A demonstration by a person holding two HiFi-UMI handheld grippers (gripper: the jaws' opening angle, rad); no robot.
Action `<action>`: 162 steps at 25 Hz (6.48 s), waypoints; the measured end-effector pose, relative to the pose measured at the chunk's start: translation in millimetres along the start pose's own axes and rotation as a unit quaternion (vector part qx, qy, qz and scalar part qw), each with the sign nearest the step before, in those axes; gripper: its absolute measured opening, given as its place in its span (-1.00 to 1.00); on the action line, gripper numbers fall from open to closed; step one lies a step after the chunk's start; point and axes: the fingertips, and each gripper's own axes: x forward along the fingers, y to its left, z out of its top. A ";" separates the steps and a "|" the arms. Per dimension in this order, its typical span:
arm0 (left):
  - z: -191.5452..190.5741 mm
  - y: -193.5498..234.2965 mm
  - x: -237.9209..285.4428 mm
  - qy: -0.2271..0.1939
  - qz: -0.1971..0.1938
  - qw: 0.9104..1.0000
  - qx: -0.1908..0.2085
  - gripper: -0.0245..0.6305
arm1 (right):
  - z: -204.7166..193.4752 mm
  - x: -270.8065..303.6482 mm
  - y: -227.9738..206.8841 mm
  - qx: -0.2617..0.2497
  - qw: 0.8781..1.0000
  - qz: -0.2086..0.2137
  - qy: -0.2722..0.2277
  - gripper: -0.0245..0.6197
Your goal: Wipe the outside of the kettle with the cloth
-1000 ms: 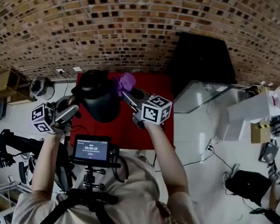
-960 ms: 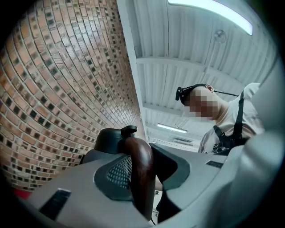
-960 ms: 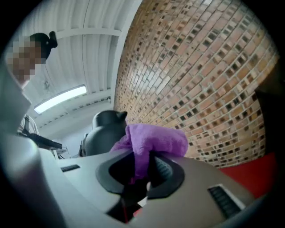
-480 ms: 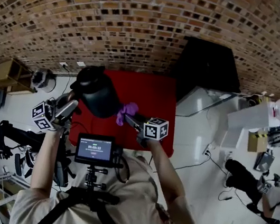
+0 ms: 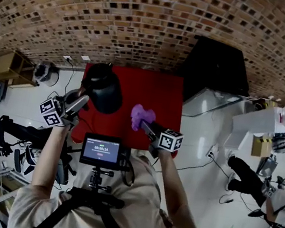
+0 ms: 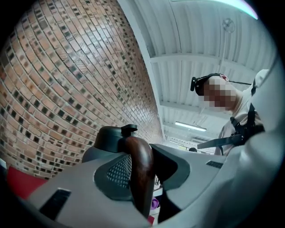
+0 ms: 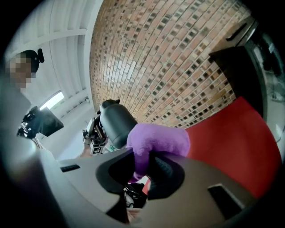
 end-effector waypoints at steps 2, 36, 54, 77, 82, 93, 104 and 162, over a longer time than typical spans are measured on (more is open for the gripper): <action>-8.6 7.5 1.1 0.006 0.005 1.000 -0.005 -0.60 | -3.8 -4.0 -0.2 0.014 1.000 0.002 -0.006 -0.69; -157.1 144.1 11.8 0.153 0.061 0.985 -0.056 -0.59 | -43.2 0.1 -22.5 0.033 0.997 -0.065 -0.014 -0.69; -266.5 214.9 17.0 0.253 0.107 0.956 -0.099 -0.59 | -99.4 7.3 -36.9 0.094 0.987 -0.118 -0.047 -0.69; -347.5 157.0 -51.5 0.366 0.034 0.929 0.051 -0.60 | -148.6 14.8 -45.3 0.124 0.980 -0.149 -0.047 -0.69; -360.2 149.3 -64.3 0.380 0.034 0.922 0.059 -0.59 | -142.7 17.5 -48.5 0.117 0.980 -0.154 -0.045 -0.69; -337.9 147.0 -70.0 0.399 0.060 0.910 0.094 -0.07 | -157.0 23.9 -64.8 0.117 0.976 -0.178 -0.044 -0.69; -326.5 149.2 -75.5 0.416 0.111 0.892 0.137 -0.35 | -85.6 55.5 -104.1 0.065 0.978 -0.190 -0.060 -0.69; -311.8 175.9 -95.2 0.461 0.169 0.854 0.174 -0.59 | -111.5 100.5 -150.2 -0.010 0.989 -0.143 -0.034 -0.69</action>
